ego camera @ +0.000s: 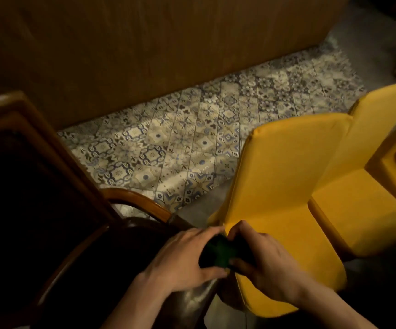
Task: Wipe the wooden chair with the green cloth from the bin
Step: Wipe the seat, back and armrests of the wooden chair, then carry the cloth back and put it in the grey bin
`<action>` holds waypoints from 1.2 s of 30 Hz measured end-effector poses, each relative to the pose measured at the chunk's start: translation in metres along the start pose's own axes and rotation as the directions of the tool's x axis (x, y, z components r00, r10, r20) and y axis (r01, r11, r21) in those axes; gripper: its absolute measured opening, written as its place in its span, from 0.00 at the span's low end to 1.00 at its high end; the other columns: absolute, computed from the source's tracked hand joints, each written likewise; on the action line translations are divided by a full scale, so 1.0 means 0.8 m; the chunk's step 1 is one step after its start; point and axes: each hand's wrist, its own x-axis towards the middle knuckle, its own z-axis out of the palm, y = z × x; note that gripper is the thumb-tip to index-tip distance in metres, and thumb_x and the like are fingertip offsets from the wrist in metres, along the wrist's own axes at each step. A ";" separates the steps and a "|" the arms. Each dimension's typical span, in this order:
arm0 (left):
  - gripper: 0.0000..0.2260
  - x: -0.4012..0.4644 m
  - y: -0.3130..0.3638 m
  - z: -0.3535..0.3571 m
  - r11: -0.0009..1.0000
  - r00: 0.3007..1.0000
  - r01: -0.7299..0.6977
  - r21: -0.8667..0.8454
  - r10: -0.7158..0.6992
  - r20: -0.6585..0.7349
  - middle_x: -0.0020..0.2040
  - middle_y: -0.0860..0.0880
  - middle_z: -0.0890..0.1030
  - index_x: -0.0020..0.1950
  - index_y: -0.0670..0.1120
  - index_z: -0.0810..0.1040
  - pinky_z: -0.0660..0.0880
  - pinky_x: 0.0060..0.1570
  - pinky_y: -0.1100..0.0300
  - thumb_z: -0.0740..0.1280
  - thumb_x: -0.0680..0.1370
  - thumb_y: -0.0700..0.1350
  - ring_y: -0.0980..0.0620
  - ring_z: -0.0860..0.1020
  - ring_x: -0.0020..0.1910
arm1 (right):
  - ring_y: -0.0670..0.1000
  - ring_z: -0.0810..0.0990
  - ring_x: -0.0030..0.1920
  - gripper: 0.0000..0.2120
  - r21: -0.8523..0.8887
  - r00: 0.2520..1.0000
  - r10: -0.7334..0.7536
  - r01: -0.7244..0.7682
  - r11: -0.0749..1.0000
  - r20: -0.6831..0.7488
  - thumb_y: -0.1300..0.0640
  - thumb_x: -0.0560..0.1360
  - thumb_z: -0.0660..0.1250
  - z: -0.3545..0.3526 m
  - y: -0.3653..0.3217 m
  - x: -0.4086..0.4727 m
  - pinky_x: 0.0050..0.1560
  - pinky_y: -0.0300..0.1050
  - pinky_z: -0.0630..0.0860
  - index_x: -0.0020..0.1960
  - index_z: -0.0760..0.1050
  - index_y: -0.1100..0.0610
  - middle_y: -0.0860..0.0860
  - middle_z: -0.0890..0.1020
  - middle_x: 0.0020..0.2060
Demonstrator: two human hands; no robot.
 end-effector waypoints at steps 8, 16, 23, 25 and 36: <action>0.18 -0.057 0.042 -0.113 0.987 0.933 0.017 0.159 0.041 -0.357 0.52 0.61 0.80 0.58 0.62 0.70 0.70 0.44 0.59 0.72 0.72 0.49 0.57 0.78 0.52 | 0.44 0.77 0.50 0.32 -0.043 0.983 -0.166 0.163 0.986 -0.079 0.47 0.65 0.78 -0.055 -0.094 0.006 0.49 0.41 0.74 0.63 0.65 0.46 0.43 0.77 0.56; 0.14 -0.128 0.097 -0.213 0.939 0.871 0.090 0.332 0.087 -0.483 0.43 0.62 0.77 0.50 0.60 0.70 0.68 0.41 0.58 0.73 0.72 0.48 0.59 0.75 0.41 | 0.55 0.78 0.47 0.16 -0.471 0.957 -0.238 0.135 0.872 -0.167 0.51 0.73 0.72 -0.106 -0.194 -0.001 0.42 0.50 0.75 0.57 0.70 0.52 0.52 0.79 0.52; 0.12 -0.198 0.140 -0.278 0.899 0.795 0.194 0.393 0.091 -0.600 0.45 0.59 0.80 0.52 0.58 0.73 0.68 0.40 0.56 0.73 0.73 0.47 0.53 0.79 0.45 | 0.56 0.78 0.46 0.15 -0.563 0.867 -0.388 0.160 0.811 -0.312 0.53 0.76 0.70 -0.131 -0.289 -0.029 0.41 0.49 0.73 0.60 0.73 0.53 0.52 0.77 0.52; 0.13 -0.217 0.152 -0.300 0.886 0.771 0.203 0.416 0.118 -0.626 0.48 0.57 0.81 0.53 0.59 0.73 0.70 0.40 0.55 0.72 0.73 0.47 0.51 0.80 0.47 | 0.57 0.78 0.46 0.15 -0.584 0.829 -0.436 0.171 0.794 -0.351 0.54 0.75 0.70 -0.140 -0.317 -0.039 0.39 0.49 0.71 0.61 0.73 0.53 0.52 0.77 0.51; 0.14 -0.315 0.220 -0.428 0.812 0.576 0.361 0.460 0.194 -0.794 0.51 0.56 0.81 0.55 0.59 0.71 0.68 0.39 0.54 0.71 0.74 0.47 0.46 0.80 0.49 | 0.56 0.77 0.52 0.18 -0.632 0.646 -0.639 0.300 0.715 -0.417 0.55 0.73 0.71 -0.225 -0.474 -0.061 0.41 0.52 0.75 0.61 0.72 0.51 0.50 0.78 0.54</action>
